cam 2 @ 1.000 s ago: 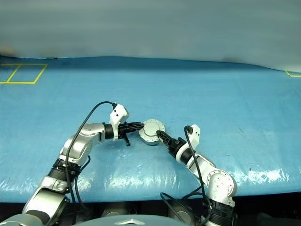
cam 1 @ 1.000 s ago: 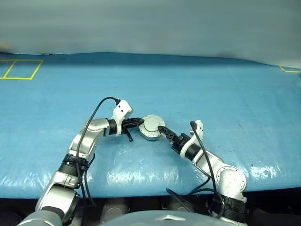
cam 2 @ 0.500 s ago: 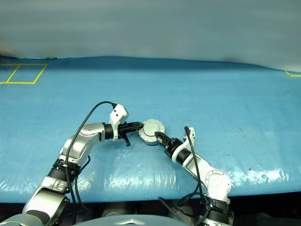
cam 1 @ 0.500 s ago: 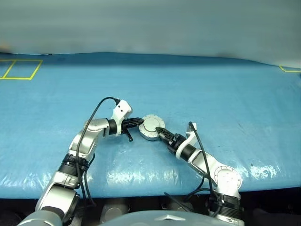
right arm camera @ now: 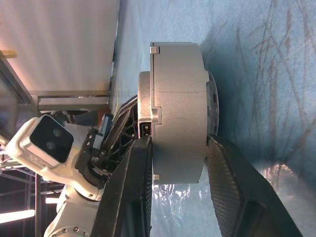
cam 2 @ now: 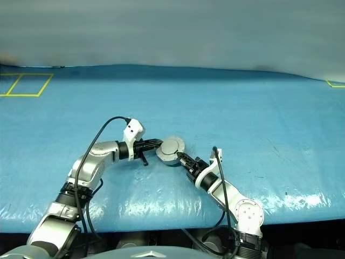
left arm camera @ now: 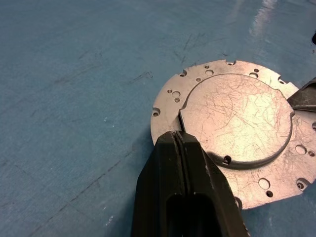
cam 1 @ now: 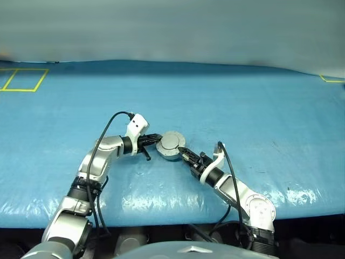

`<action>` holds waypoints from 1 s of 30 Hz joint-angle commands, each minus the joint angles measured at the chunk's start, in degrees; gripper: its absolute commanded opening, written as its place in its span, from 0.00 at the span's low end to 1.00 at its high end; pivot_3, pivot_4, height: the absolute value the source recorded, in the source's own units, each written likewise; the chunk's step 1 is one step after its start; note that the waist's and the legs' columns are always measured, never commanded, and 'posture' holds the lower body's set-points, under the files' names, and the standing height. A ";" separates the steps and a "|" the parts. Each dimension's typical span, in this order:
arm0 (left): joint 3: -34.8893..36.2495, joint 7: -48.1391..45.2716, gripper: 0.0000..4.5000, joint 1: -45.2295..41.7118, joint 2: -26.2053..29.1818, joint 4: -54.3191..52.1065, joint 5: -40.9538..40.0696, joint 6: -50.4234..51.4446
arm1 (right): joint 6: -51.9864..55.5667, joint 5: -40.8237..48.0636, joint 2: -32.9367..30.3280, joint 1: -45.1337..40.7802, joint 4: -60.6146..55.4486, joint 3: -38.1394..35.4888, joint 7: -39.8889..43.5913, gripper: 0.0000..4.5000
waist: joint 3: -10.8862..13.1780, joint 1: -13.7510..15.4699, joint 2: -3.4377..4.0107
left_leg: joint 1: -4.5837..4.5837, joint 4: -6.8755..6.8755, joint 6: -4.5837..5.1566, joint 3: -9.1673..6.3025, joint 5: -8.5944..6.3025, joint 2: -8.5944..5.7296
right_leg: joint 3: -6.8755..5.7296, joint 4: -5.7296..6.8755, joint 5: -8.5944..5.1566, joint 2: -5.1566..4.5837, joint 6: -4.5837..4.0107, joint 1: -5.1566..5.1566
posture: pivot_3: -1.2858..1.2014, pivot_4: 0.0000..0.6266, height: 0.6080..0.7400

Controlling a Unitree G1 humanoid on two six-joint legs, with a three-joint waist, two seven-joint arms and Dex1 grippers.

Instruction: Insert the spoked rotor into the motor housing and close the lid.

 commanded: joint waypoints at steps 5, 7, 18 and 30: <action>9.39 6.16 0.51 3.80 -1.56 -9.11 -7.20 6.04 | -2.53 4.26 2.98 1.77 -2.05 2.91 -1.74 0.27 | 0.01 -0.37 0.01 | -0.18 -0.12 0.00 0.04 0.00 0.01 | 0.04 0.01 0.08 0.02 0.15 -0.24 | 0.52 0.24 1.00; 12.77 8.76 0.66 5.58 -2.62 -11.63 -9.97 8.09 | -3.59 5.60 3.21 1.88 -2.45 3.22 -2.25 0.27 | 0.02 -0.36 0.00 | -0.34 -0.11 -0.02 0.03 0.01 0.01 | 0.06 0.03 0.09 0.01 0.17 -0.41 | 0.52 0.24 1.00; 34.20 29.71 1.00 21.85 -20.97 -25.63 -48.29 25.52 | -9.85 10.79 4.10 -2.58 -4.14 5.76 -2.86 0.27 | 0.17 -0.21 -0.18 | -0.41 0.00 0.01 0.05 0.00 -0.02 | 0.09 0.03 0.14 -0.02 0.27 -0.45 | 0.52 0.24 1.00; 28.75 37.05 1.00 31.25 -28.19 -26.24 -63.86 21.15 | -11.62 12.41 3.61 -8.79 -1.71 10.09 -3.04 0.27 | 0.30 -0.03 -0.37 | -0.49 0.06 0.03 0.02 -0.02 -0.08 | 0.07 0.01 0.15 0.01 0.25 -0.48 | 0.52 0.24 1.00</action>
